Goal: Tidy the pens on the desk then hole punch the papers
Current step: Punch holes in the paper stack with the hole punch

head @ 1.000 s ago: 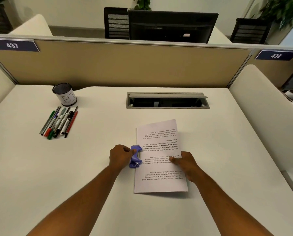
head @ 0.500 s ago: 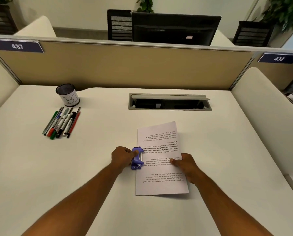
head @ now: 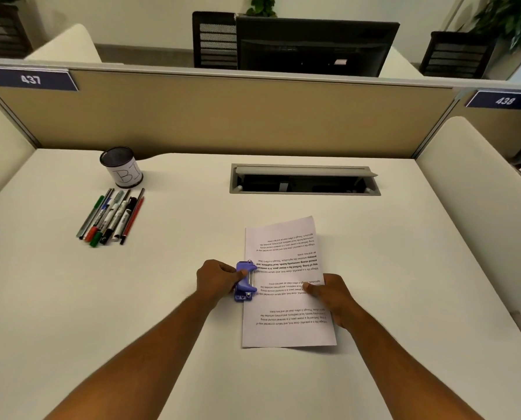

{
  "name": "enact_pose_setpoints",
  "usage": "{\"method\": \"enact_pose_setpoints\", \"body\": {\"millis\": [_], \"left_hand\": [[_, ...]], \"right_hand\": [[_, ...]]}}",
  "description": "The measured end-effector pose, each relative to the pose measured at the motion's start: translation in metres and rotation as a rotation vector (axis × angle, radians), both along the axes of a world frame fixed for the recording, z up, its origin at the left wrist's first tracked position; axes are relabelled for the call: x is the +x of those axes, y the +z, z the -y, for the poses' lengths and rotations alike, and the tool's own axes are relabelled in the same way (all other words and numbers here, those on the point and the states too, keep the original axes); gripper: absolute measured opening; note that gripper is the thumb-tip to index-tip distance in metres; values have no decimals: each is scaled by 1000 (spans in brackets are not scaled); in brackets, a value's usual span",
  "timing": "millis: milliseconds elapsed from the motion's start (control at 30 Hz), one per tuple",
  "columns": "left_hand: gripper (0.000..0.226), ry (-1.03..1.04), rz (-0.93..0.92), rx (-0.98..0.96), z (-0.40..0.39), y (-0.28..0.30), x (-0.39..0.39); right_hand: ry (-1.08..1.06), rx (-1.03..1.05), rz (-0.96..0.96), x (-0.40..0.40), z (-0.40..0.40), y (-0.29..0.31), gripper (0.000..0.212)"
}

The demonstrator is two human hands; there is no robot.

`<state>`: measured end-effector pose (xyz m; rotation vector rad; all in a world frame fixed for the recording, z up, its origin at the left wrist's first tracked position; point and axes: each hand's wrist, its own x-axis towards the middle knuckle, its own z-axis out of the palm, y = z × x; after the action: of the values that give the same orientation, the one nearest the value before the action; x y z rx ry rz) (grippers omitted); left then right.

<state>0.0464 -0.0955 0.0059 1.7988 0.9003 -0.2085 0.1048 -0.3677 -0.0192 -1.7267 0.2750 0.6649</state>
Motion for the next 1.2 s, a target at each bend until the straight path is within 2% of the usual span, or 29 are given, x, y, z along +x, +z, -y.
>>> {"method": "enact_pose_setpoints", "body": {"millis": [700,967,1133,1200], "left_hand": [[29,-82,-29,128,-10,-11,0],[28,-60,-41,118,-8,-10,1],[35,-40,-73,3,-10,4,4],[37,-49,-71,20,-10,6,4]], "right_hand": [[-11,-11,-18,0,0,-8,21],[8,-27,-30,3,0,-2,22],[-3,-29,-44,3,3,2,21],[0,-30,-21,5,7,5,17]]}}
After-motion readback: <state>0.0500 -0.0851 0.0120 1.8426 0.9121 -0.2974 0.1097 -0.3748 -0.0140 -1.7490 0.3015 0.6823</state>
